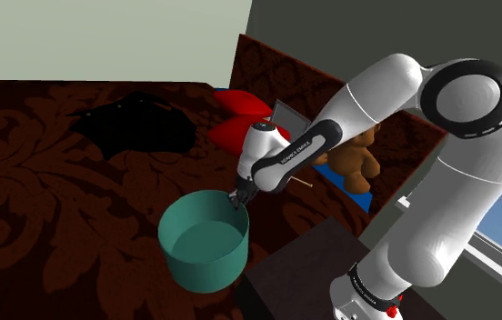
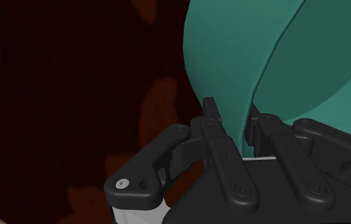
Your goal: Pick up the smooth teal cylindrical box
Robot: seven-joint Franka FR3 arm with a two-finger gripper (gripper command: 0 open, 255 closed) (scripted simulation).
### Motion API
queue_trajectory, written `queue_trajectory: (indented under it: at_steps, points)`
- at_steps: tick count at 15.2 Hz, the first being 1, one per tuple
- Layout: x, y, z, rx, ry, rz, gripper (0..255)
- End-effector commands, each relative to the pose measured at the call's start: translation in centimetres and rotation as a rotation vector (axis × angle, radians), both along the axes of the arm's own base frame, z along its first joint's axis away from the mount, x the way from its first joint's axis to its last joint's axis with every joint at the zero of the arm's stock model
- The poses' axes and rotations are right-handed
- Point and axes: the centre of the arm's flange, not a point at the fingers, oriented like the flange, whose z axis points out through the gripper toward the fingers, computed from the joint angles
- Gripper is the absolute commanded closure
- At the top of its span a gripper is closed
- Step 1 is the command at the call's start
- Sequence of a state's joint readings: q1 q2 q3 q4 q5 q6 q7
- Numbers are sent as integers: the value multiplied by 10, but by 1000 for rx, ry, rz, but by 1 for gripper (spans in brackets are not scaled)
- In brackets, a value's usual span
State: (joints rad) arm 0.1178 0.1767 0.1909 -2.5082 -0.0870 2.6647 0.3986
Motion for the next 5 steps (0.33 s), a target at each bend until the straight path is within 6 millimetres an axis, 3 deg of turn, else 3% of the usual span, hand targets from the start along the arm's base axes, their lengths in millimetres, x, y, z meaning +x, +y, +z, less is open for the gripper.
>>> queue_trajectory:
  at_steps: [1, 5]
  points:
    - [1, 1, 12, 1, -2, 1, 255]
    - [1, 1, 24, 1, -2, 1, 255]
